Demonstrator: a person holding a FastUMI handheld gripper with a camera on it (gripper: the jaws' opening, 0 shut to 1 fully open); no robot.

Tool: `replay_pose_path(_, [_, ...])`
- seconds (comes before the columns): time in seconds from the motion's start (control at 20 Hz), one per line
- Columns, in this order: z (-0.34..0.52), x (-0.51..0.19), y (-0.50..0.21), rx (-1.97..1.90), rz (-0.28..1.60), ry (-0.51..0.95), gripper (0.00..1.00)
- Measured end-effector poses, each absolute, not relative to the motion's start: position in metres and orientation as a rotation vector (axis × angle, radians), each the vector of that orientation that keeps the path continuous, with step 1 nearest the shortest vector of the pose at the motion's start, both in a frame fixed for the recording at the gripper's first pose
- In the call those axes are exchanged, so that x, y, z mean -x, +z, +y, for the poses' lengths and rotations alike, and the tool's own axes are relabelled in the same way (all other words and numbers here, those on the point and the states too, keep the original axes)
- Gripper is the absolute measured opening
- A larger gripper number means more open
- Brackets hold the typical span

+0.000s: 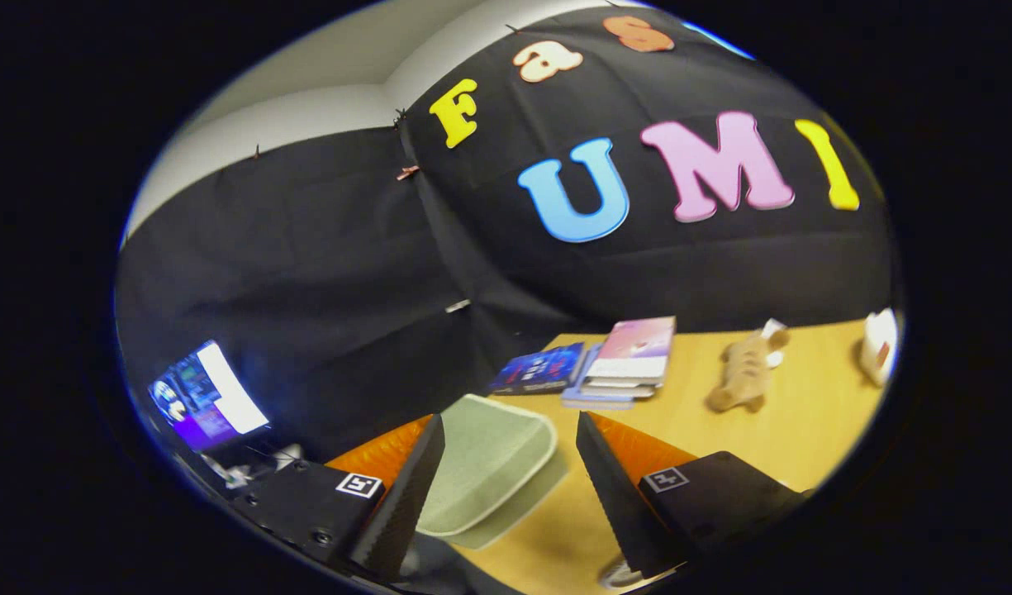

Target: Open the storage box then place both shoes into the box .Put the left shoe in first, then the right shoe, with the right side of both shoes facing outward in a uniform manner.

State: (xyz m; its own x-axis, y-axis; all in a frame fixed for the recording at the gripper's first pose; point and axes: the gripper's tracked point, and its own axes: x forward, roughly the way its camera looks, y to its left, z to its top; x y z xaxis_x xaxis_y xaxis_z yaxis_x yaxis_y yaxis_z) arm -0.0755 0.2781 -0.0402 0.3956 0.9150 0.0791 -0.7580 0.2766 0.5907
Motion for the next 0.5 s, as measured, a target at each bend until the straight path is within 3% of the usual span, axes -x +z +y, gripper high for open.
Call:
replay_pose_path(0.25, [0.331, 0.103, -0.089, -0.858, 0.679, 1.360, 0.98])
replay_pose_path(0.5, [0.368, 0.113, -0.135, -1.034, 0.939, 1.440, 0.98])
